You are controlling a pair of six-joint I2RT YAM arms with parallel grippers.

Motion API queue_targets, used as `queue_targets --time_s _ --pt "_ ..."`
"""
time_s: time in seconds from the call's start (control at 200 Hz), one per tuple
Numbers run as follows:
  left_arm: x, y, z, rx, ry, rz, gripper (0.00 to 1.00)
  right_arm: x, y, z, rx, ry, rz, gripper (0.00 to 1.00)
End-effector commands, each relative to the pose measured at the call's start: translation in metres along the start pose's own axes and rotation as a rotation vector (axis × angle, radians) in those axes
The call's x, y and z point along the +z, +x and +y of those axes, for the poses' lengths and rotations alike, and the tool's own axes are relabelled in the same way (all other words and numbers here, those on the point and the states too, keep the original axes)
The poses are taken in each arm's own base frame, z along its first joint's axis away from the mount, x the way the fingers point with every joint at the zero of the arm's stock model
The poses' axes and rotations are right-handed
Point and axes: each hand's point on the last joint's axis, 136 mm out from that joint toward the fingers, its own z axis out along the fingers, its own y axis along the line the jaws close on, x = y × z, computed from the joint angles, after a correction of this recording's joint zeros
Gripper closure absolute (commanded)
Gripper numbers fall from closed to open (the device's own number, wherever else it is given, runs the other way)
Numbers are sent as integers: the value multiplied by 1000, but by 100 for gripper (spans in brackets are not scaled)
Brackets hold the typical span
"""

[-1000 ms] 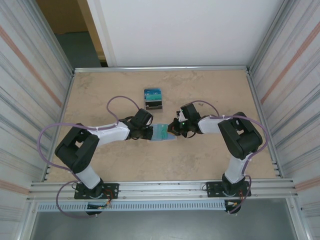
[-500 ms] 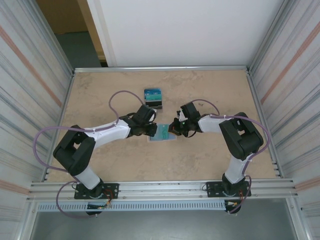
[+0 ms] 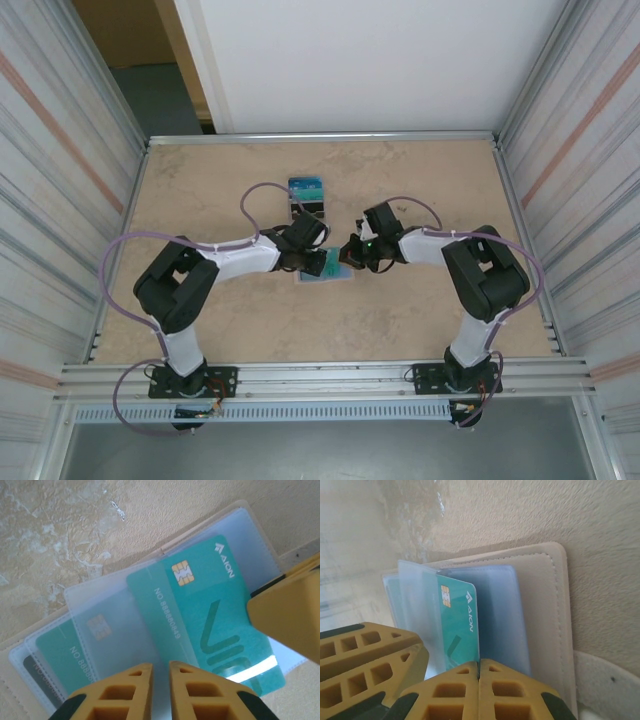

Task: Take the credit cards out of the card holder

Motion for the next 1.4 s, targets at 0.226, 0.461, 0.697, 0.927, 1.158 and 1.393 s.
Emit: queue_targets --time_s 0.226,0.461,0.697,0.927,1.158,1.393 --pt "4 10 2 -4 -1 28 83 -18 -3 3 -18 -14 -42 100" --pt "7 14 2 -11 3 40 84 -13 0 19 -7 -149 -30 86" --pt "9 16 0 -13 14 45 85 -6 2 29 1 -249 -21 81" --pt "9 16 -2 -19 23 45 86 3 3 28 8 -255 -13 80" --pt "3 18 2 -25 7 40 86 1 2 14 6 -161 -29 98" --pt "-5 23 7 -29 -13 40 85 -15 2 6 -44 -40 -38 98"
